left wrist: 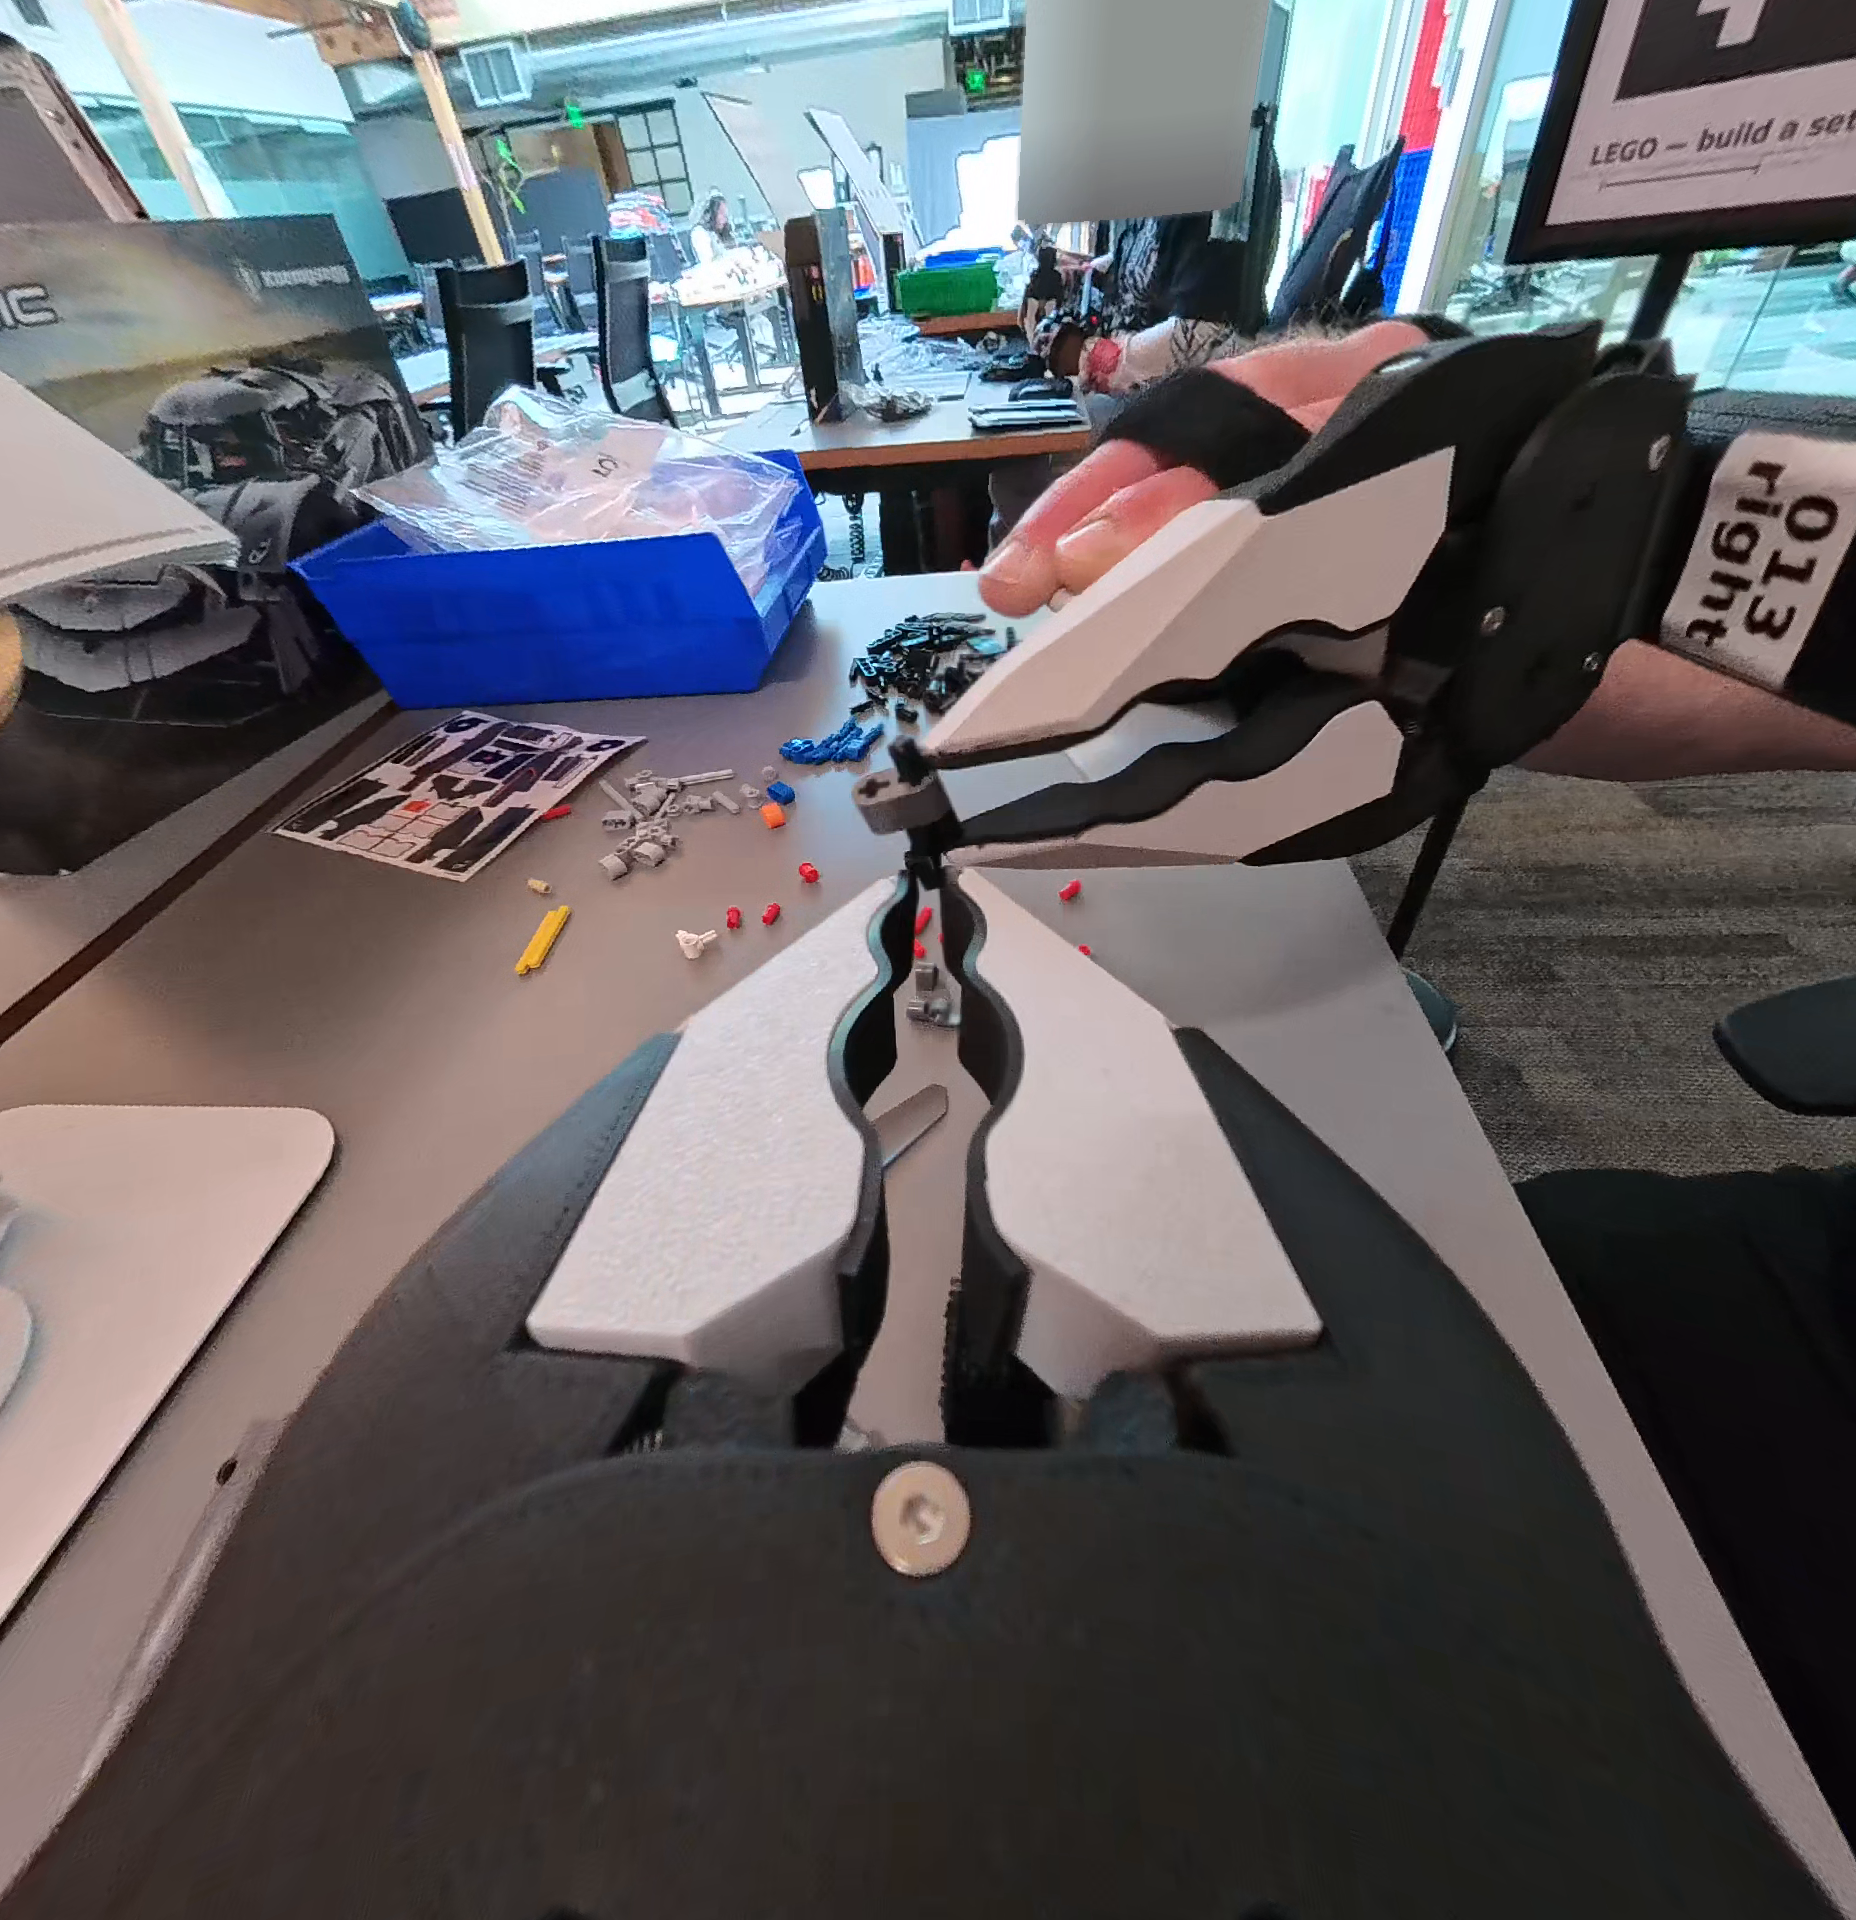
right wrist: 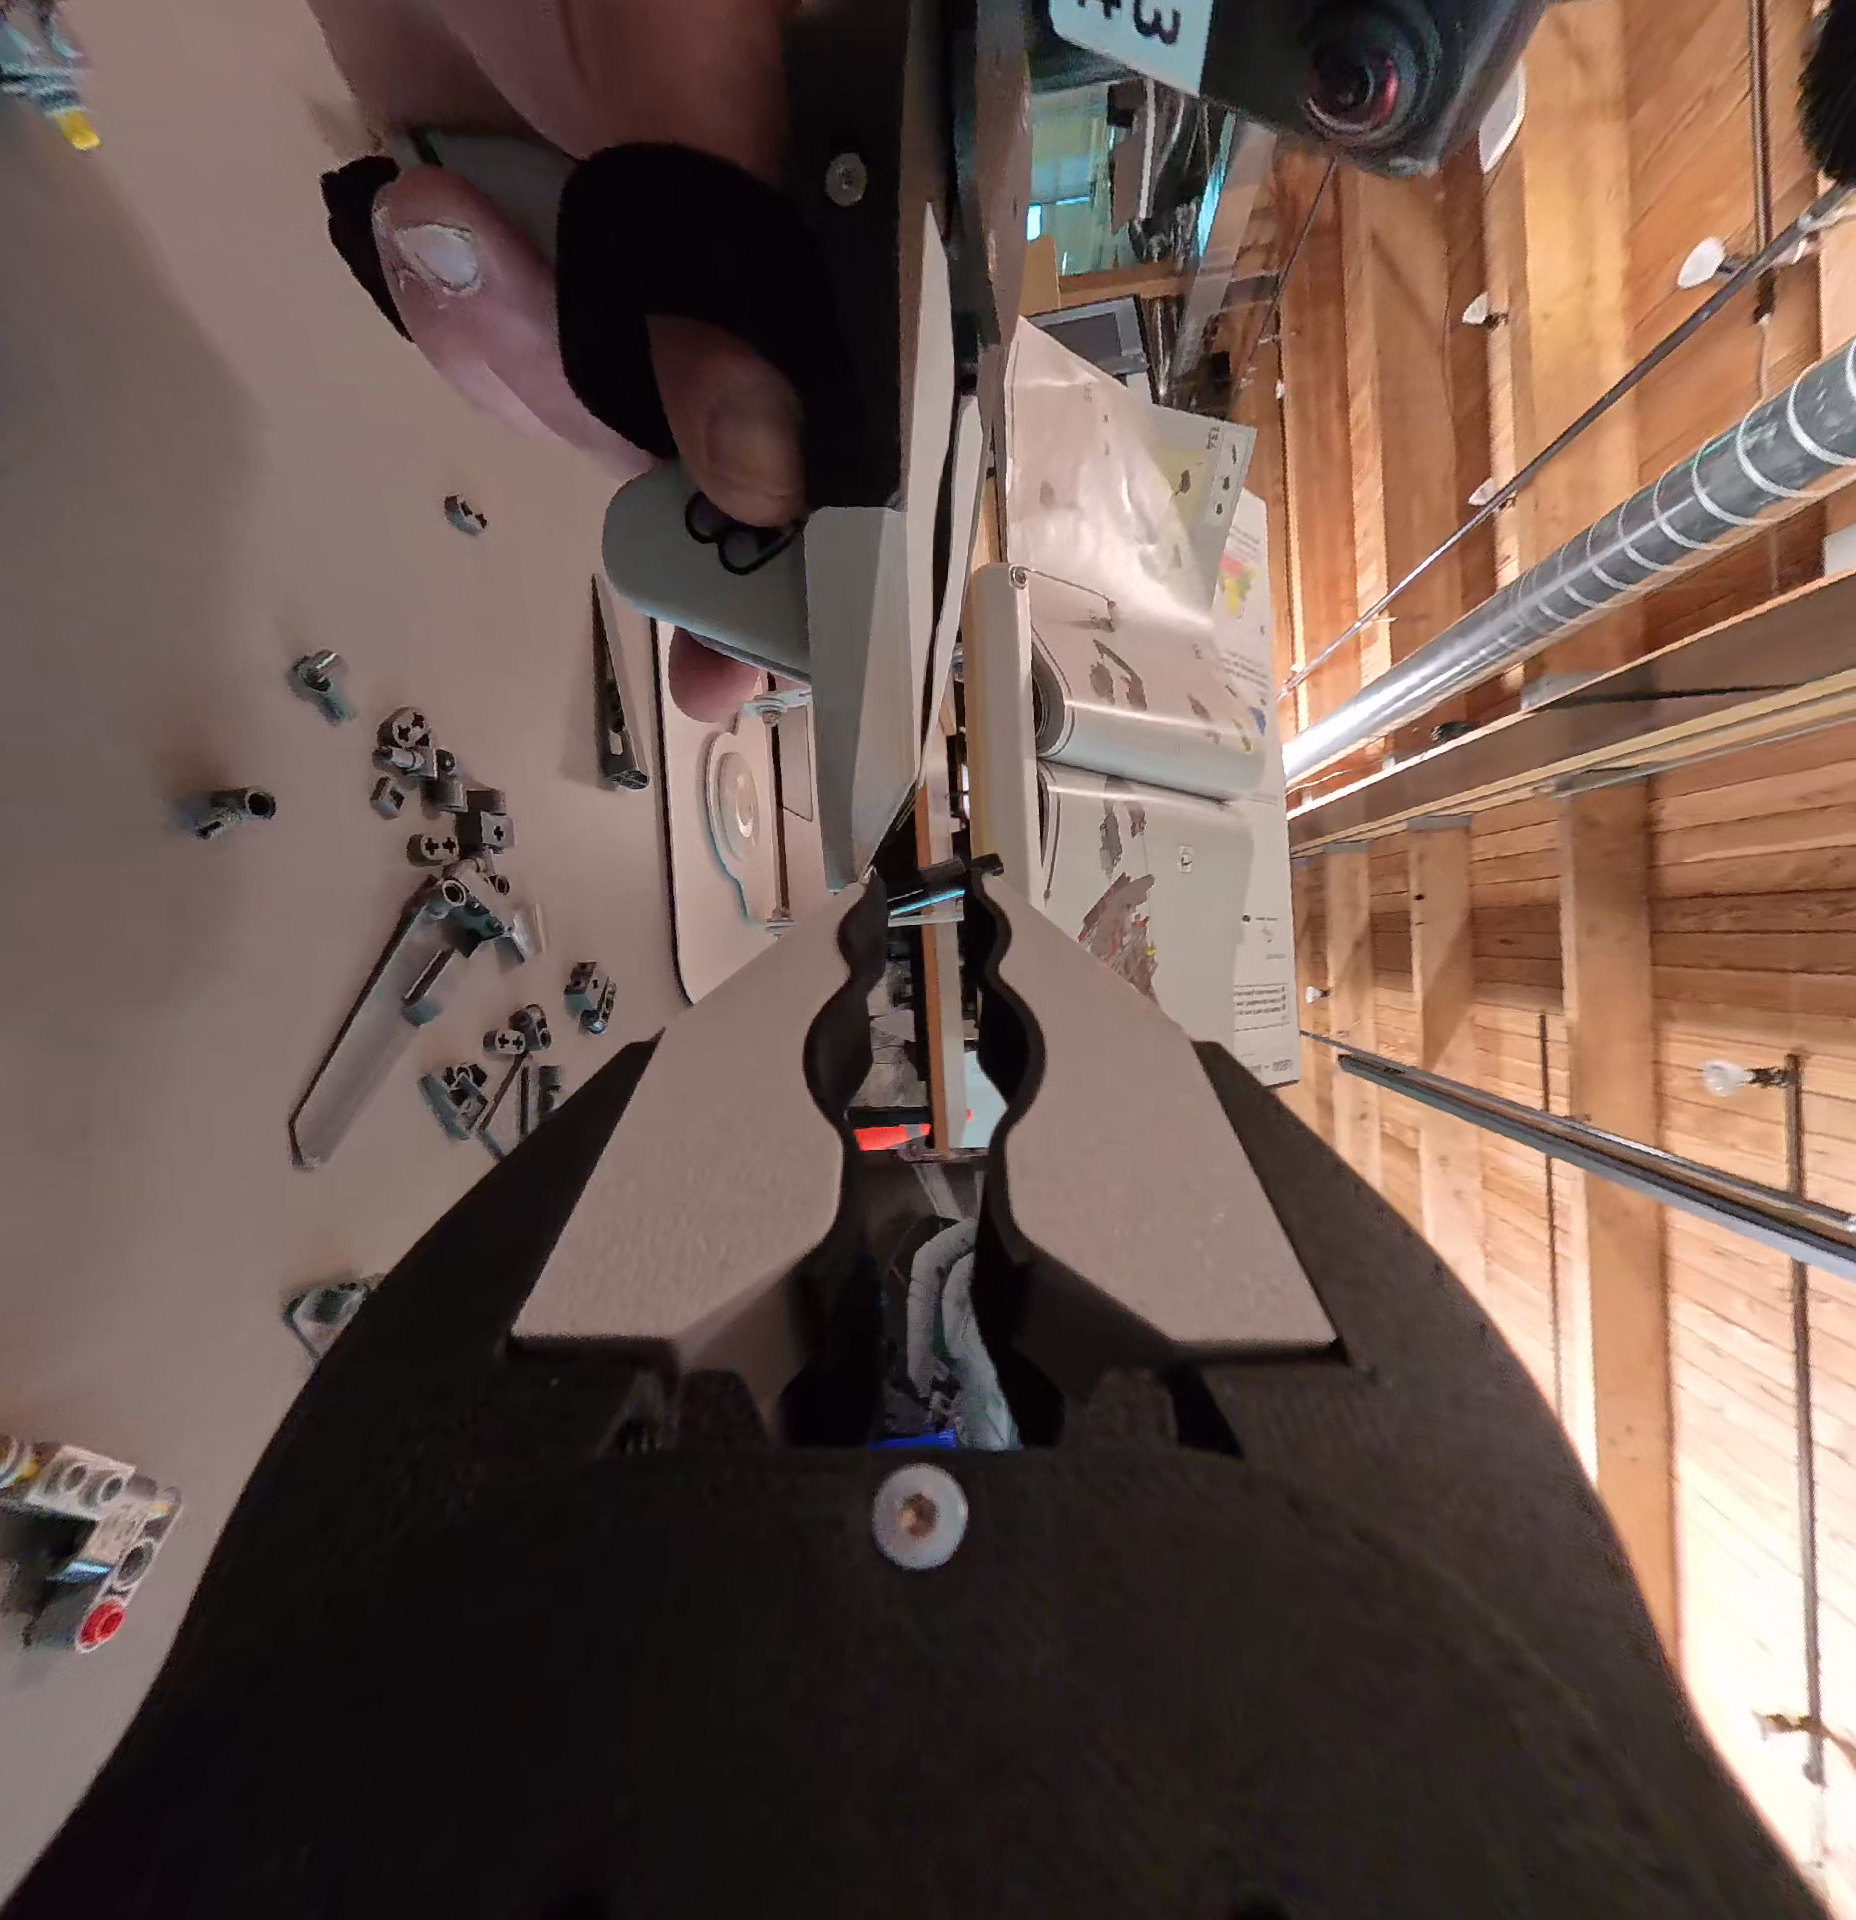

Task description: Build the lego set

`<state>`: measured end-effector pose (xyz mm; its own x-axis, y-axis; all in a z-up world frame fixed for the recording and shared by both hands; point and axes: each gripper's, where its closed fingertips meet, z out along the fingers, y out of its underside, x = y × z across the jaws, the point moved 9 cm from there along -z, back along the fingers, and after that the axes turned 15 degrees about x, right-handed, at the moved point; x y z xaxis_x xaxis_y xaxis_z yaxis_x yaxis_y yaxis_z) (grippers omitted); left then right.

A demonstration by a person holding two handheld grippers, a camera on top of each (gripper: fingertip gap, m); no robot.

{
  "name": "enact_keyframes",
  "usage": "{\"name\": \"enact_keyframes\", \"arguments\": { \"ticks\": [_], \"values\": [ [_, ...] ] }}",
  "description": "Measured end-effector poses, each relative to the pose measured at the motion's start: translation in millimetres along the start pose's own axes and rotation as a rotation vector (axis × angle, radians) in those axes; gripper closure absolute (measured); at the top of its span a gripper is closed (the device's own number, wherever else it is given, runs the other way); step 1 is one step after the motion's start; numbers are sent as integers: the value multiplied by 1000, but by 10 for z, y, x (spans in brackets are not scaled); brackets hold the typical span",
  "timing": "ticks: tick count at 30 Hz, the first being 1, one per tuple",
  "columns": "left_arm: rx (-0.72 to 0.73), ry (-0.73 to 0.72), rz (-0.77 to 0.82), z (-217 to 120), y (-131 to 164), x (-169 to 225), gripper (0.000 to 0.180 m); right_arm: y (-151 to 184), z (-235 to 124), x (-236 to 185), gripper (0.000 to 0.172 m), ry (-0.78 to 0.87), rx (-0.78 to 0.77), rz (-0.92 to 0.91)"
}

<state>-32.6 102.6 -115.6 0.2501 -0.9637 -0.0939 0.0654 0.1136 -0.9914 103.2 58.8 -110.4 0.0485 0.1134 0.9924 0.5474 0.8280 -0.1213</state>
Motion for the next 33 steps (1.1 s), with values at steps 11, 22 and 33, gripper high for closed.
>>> {"name": "enact_keyframes", "arguments": {
  "ticks": [11,22,33],
  "values": [
    [-66,-127,436,19,-68,138,180,-22,-66,39,151,49,33,-7],
    [-182,-187,723,64,12,202,180,82,-99,165,160,-49,90,263],
    [-245,-186,813,74,71,220,180,99,-39,89,166,-110,95,363]
  ]
}}
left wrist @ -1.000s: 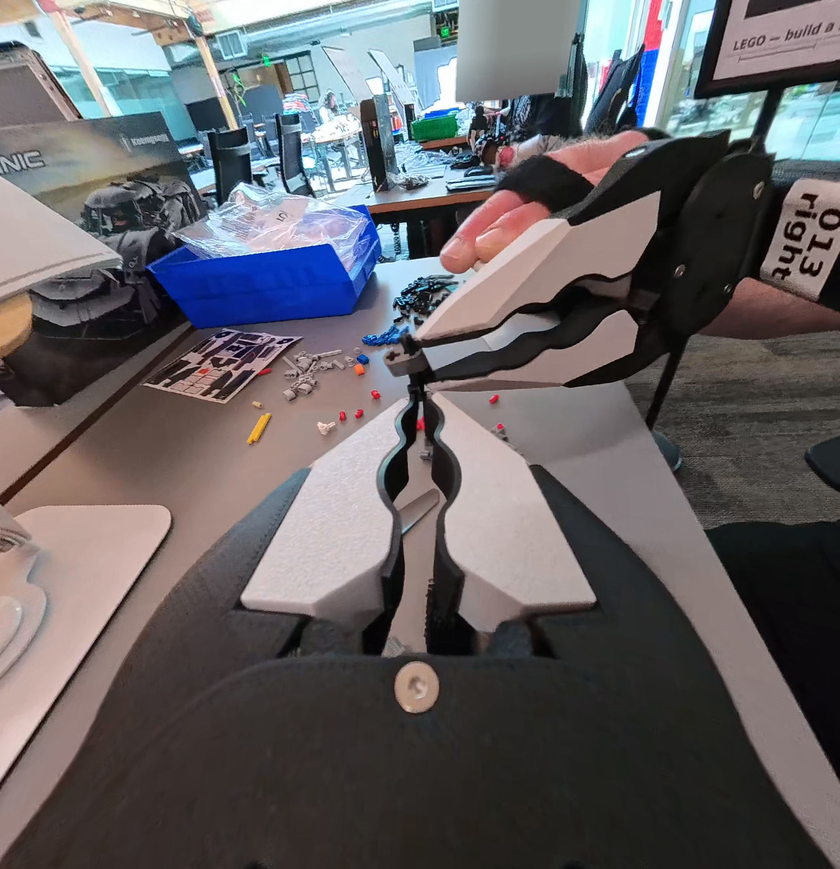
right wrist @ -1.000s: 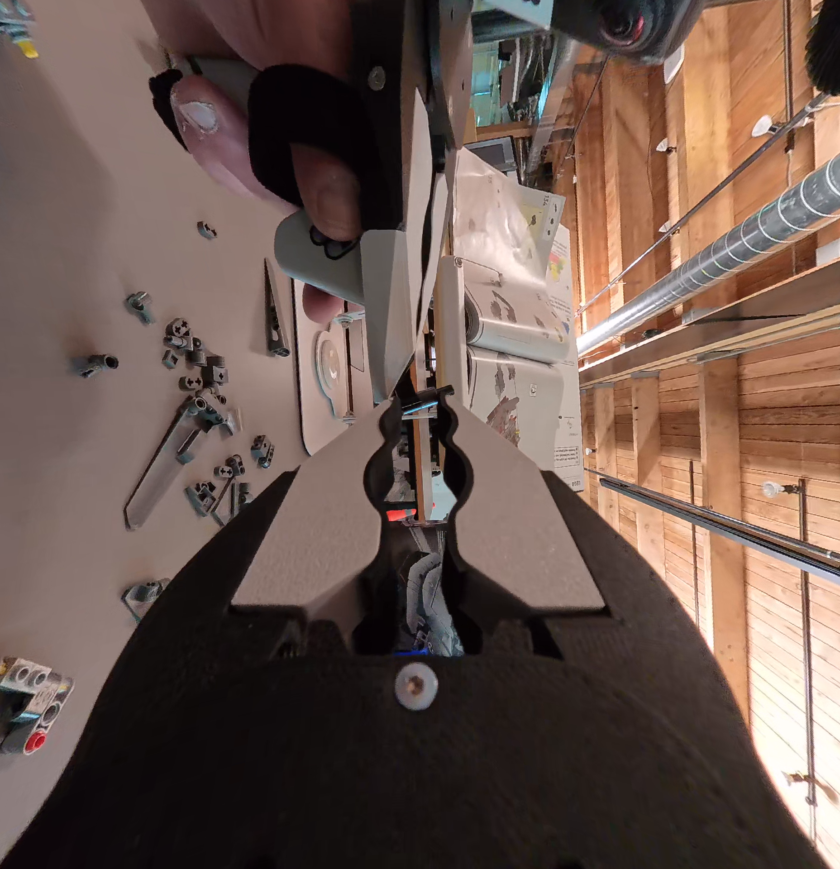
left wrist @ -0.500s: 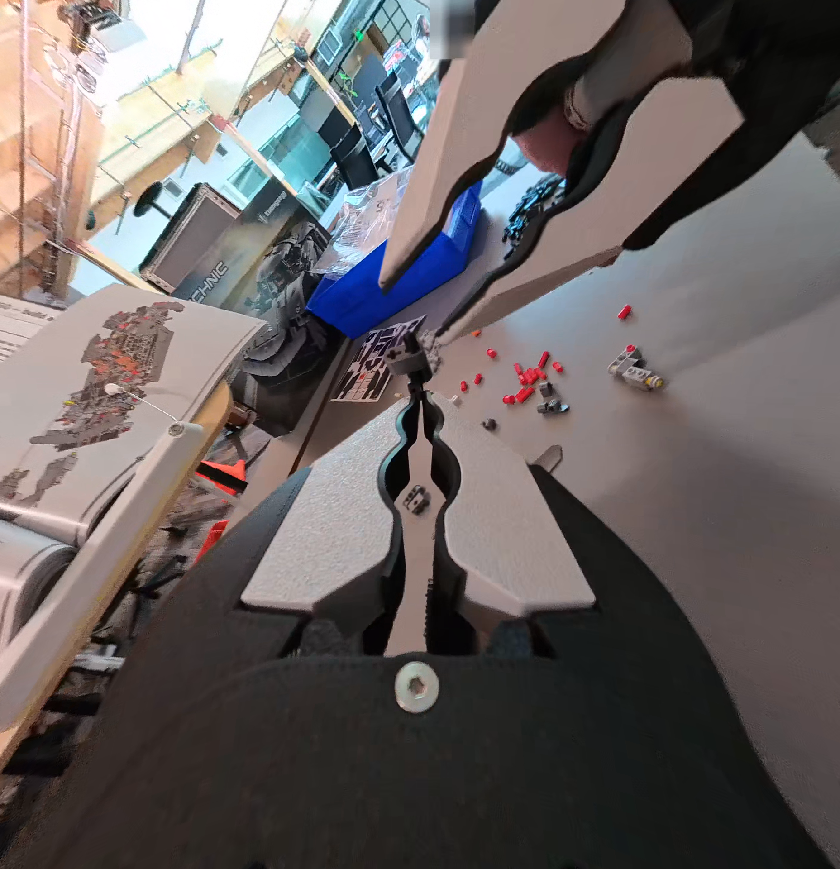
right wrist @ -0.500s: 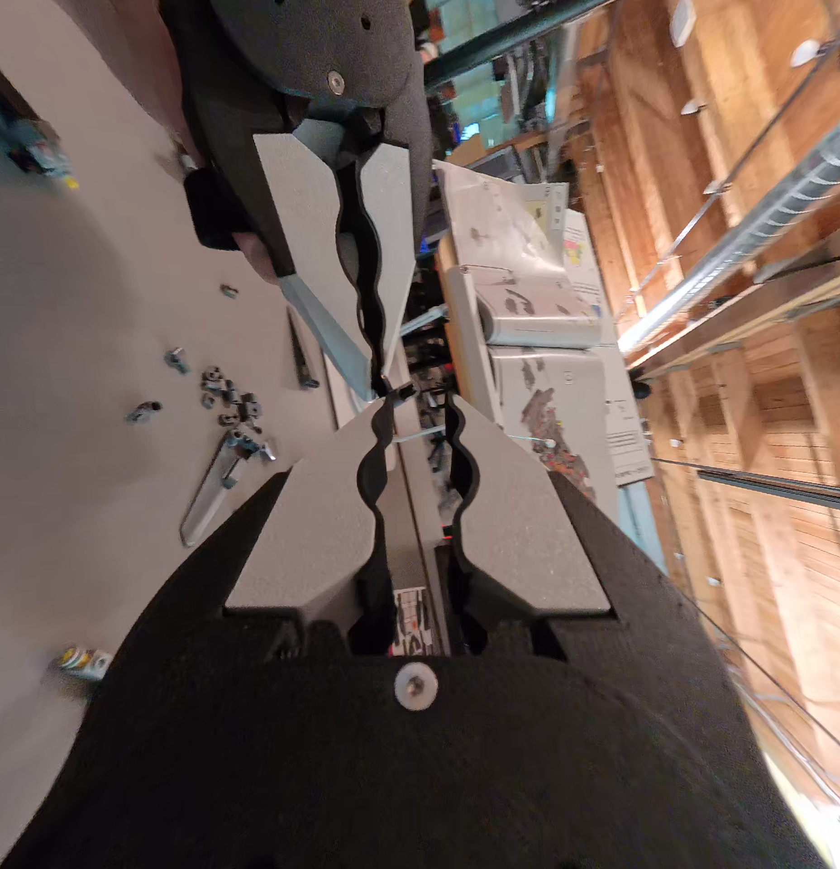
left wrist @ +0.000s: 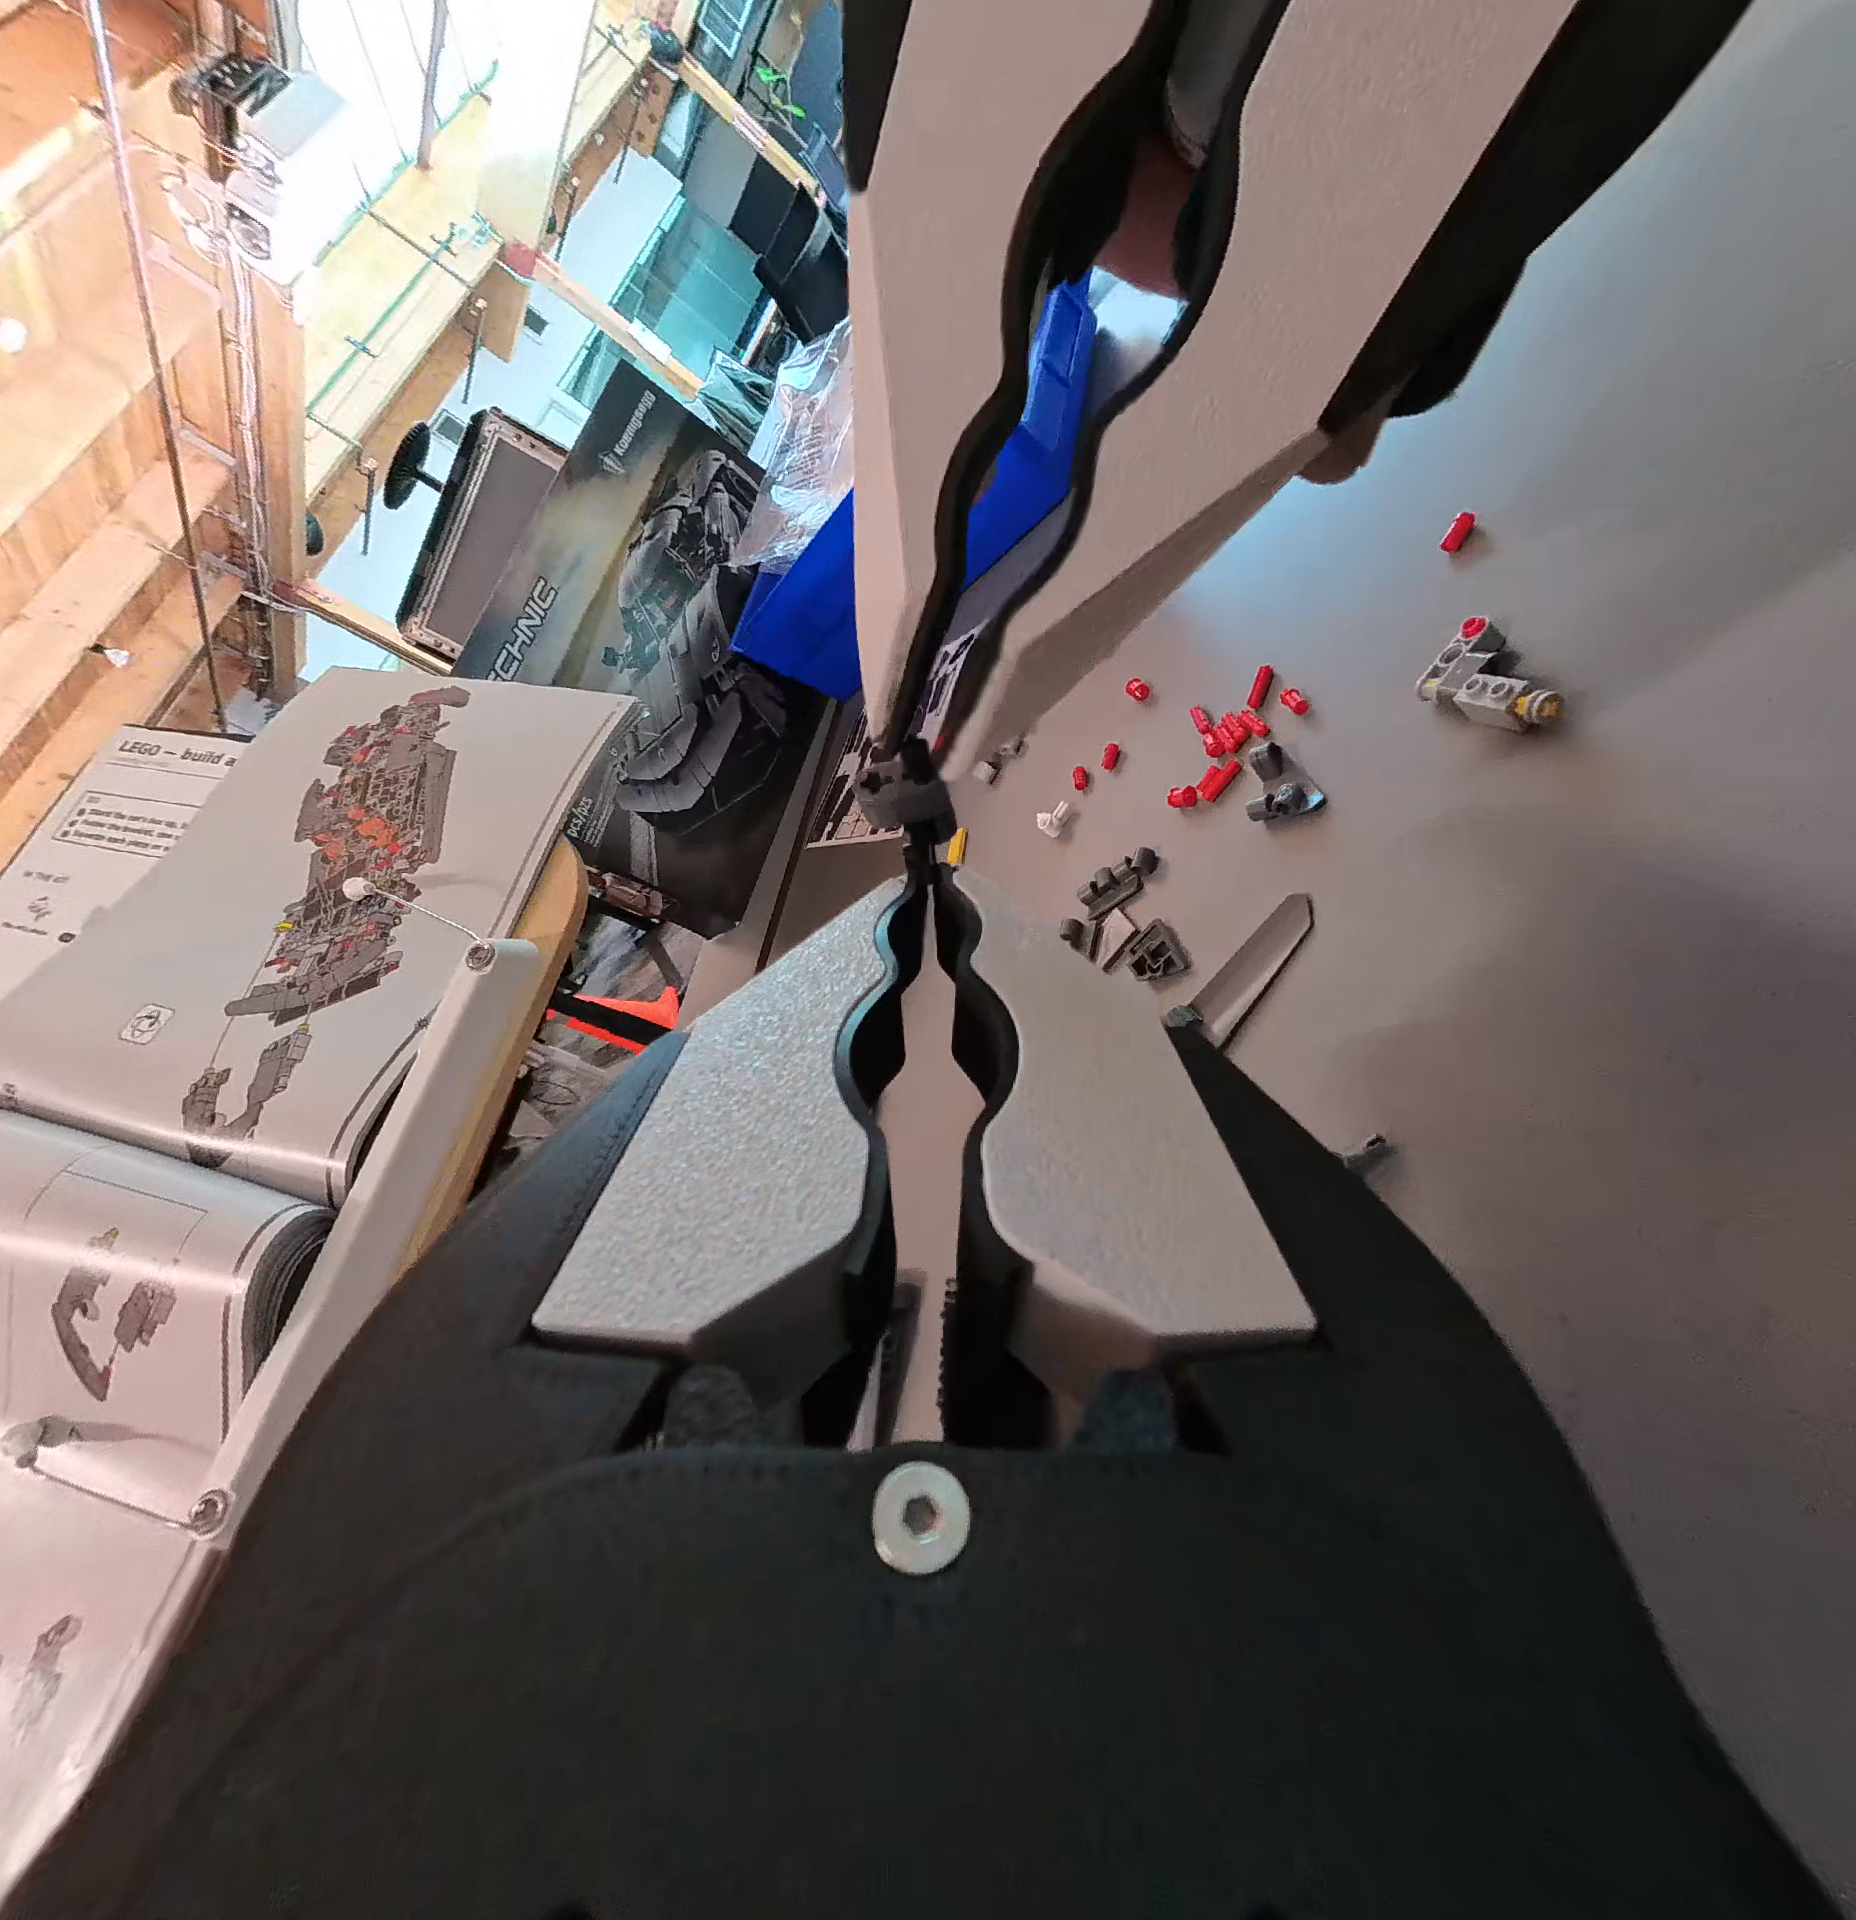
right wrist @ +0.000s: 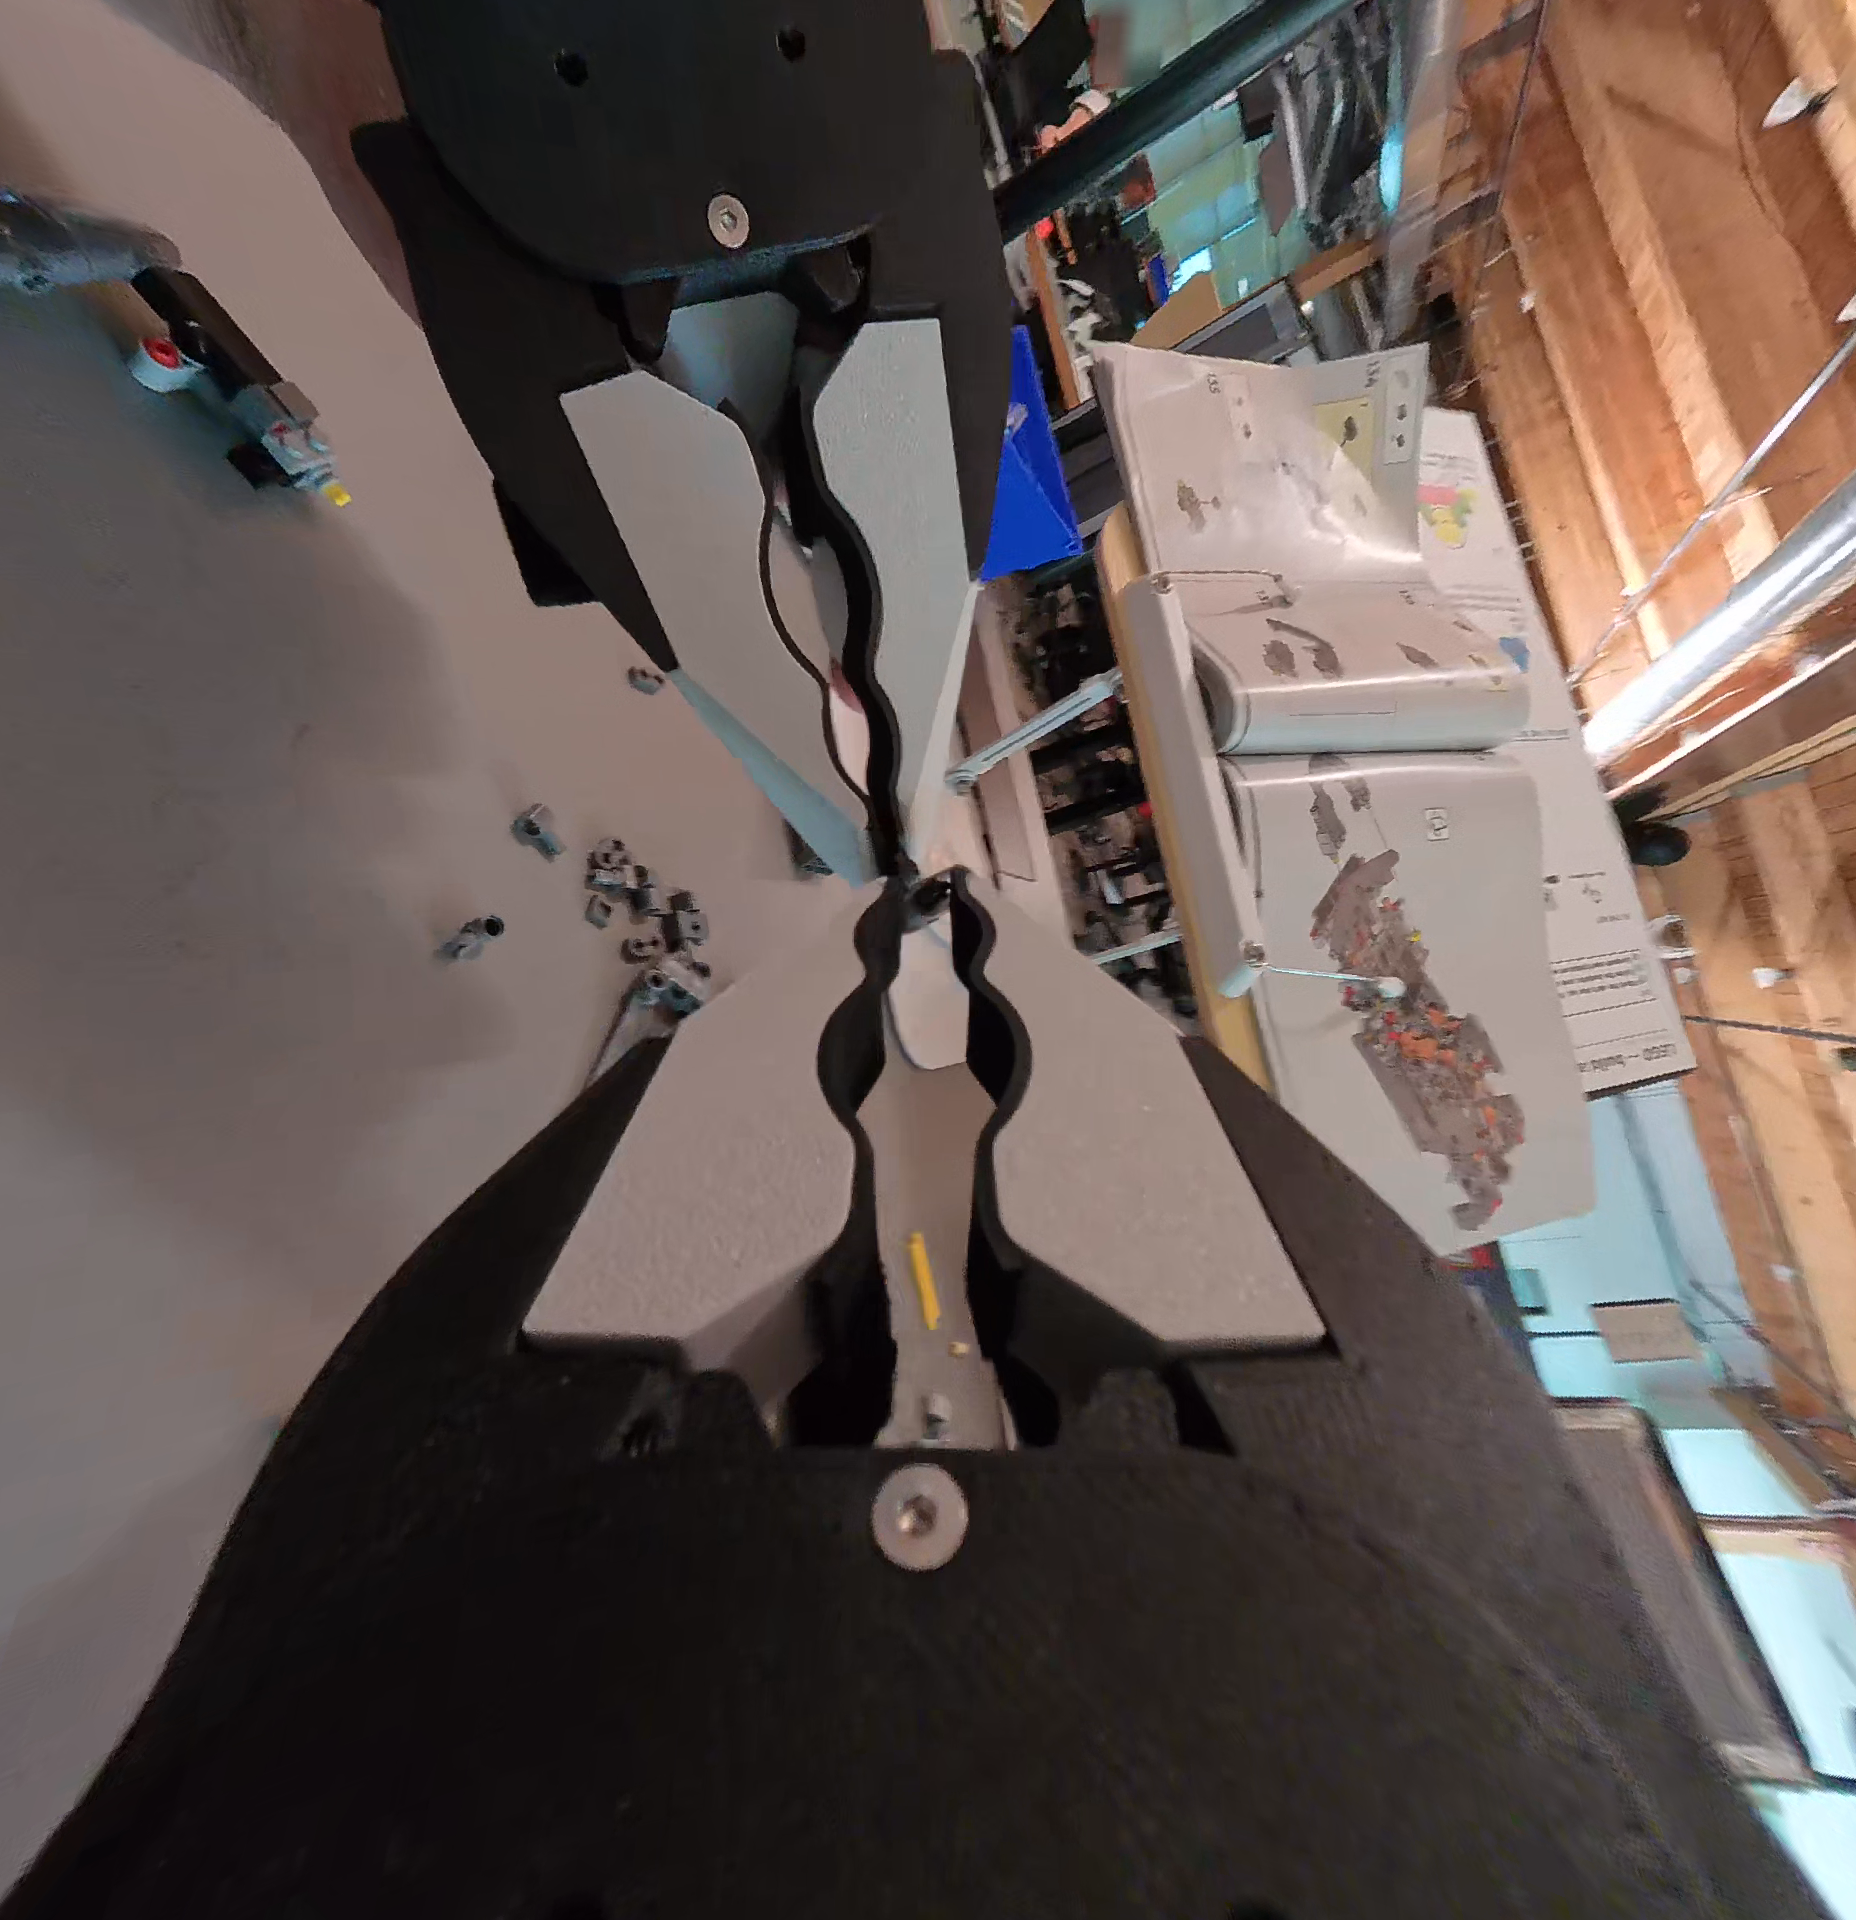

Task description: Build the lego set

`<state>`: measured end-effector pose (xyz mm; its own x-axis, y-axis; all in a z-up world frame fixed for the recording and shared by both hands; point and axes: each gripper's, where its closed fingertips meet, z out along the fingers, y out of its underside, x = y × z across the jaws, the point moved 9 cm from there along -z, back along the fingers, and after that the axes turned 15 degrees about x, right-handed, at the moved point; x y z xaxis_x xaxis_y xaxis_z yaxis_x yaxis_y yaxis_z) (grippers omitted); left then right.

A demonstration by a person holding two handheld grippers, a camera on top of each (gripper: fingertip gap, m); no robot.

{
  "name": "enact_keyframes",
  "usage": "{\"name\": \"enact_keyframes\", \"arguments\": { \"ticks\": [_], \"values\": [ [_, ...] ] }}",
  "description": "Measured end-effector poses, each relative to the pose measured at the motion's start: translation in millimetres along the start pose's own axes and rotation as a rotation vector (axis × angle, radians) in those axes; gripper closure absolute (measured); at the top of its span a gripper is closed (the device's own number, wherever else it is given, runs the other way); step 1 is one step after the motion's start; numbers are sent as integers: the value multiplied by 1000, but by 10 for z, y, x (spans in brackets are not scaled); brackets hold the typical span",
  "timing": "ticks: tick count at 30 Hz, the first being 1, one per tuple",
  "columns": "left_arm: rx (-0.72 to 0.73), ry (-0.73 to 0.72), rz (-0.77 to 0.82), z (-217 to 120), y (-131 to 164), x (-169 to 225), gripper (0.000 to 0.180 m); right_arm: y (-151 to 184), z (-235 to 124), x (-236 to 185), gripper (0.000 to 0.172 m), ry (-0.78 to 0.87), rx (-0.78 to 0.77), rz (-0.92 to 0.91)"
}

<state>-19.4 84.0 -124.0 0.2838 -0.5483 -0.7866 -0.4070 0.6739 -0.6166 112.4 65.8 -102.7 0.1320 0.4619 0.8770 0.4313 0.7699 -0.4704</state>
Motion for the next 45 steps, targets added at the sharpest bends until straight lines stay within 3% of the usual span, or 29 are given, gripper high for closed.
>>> {"name": "enact_keyframes", "arguments": {
  "ticks": [2,4,24,45],
  "values": [
    [-19,-6,35,3,6,6,180,3,16,-19,158,-38,-8,56],
    [-29,0,56,10,10,22,180,10,36,-11,170,-32,-24,52],
    [-19,-49,10,-81,97,-110,179,11,198,69,171,27,-2,114],
    [-30,-146,-40,-226,132,-310,154,-54,297,150,171,92,-7,130]
  ]
}}
